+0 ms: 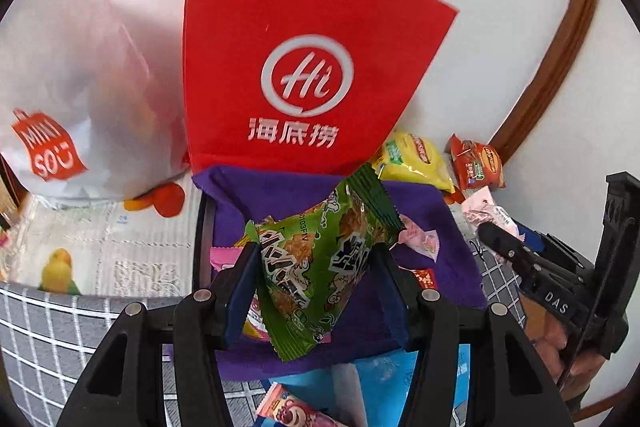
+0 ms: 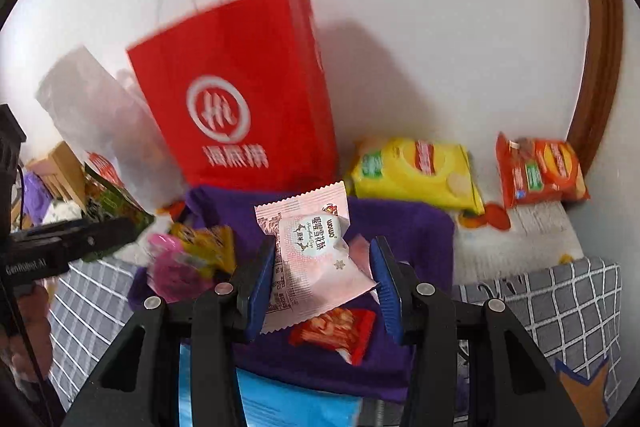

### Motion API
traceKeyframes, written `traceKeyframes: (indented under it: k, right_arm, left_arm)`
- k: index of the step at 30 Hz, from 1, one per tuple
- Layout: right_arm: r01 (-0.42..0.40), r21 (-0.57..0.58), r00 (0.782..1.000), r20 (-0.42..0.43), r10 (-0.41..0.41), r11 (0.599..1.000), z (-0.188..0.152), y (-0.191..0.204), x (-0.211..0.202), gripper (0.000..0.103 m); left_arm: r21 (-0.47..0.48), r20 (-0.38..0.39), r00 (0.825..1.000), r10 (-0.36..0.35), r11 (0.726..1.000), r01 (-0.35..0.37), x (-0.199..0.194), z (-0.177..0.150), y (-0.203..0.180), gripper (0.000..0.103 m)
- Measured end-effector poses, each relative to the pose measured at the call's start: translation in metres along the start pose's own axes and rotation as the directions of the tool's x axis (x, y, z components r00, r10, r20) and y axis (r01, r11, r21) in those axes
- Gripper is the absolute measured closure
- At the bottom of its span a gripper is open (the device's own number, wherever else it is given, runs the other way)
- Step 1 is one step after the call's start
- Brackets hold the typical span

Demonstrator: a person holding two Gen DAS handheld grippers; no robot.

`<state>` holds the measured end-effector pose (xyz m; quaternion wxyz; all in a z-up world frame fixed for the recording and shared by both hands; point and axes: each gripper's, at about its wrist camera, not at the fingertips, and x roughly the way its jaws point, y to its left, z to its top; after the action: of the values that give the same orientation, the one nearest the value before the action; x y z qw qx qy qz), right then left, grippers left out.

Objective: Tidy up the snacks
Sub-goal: 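Carry the pink packet with the right tool while the left tool carries the green bag over the purple cloth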

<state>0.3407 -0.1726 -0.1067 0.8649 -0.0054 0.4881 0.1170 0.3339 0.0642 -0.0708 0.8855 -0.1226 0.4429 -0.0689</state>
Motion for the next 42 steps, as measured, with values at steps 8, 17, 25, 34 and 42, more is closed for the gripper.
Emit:
traceKeyframes:
  k: [8, 17, 25, 34, 42]
  right_arm:
    - [-0.016, 0.006, 0.998, -0.054, 0.017, 1.000, 0.010, -0.006, 0.026, 0.056]
    - [0.031, -0.106, 0.979, -0.197, -0.052, 0.994, -0.013, 0.004, 0.067, 0.056]
    - [0.055, -0.076, 0.964, -0.256, -0.073, 0.996, -0.020, -0.007, 0.082, 0.056]
    - [0.069, -0.067, 0.962, -0.258, -0.084, 0.995, -0.020, -0.009, 0.081, 0.056]
    - [0.056, -0.066, 0.975, -0.209, -0.068, 0.996, -0.010, -0.004, 0.060, 0.052]
  left_arm:
    - [-0.011, -0.047, 0.999, -0.006, 1.000, 0.005, 0.016, -0.001, 0.014, 0.049]
    - [-0.039, -0.144, 0.987, -0.069, 0.997, 0.064, 0.037, -0.009, 0.015, 0.049]
    - [0.009, -0.153, 0.987, -0.048, 0.999, 0.050, 0.040, -0.014, 0.003, 0.049]
    - [0.100, -0.129, 0.990, 0.055, 0.994, -0.042, 0.049, -0.017, -0.009, 0.049]
    - [0.110, -0.119, 0.989, 0.083, 0.992, -0.070, 0.052, -0.016, -0.009, 0.047]
